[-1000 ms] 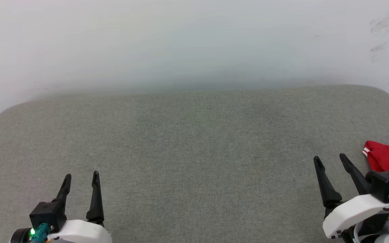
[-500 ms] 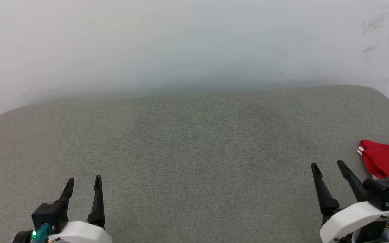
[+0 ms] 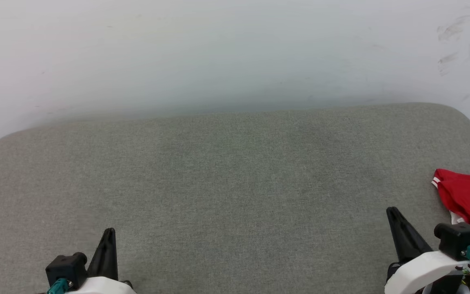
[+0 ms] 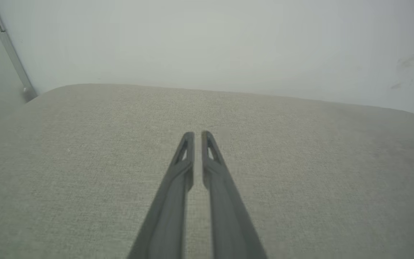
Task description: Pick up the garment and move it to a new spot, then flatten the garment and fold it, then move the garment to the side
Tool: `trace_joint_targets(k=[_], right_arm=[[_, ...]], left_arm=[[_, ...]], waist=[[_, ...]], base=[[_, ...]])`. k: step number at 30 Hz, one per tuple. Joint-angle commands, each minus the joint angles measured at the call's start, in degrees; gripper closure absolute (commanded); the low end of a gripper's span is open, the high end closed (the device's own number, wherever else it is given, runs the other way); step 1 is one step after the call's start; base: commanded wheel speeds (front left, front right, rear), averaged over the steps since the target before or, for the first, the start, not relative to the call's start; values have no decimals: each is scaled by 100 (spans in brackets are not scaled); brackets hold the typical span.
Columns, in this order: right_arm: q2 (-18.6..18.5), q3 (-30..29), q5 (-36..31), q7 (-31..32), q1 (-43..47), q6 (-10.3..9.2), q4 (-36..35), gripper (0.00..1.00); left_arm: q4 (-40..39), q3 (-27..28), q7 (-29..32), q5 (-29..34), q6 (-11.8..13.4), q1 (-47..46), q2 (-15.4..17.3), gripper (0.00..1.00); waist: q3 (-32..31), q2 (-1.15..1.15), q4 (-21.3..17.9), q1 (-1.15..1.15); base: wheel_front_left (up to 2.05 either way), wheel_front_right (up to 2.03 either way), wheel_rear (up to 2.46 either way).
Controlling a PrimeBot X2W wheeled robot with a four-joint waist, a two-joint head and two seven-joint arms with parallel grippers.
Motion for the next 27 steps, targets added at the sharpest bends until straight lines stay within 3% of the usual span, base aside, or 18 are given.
trace_joint_targets(k=[1,27], right_arm=[[4,-36,191,5,-90,0,-30,100],[108,-252,2769,111,-374,-1,376,100]], left_arm=[[-72,88,35,-153,-54,-76,13,100],[220,817,650,-2104,-746,-380,-562,100]], waist=[[3,0,3,0],[59,0,68,0]], base=[[0,0,0],[0,0,0]])
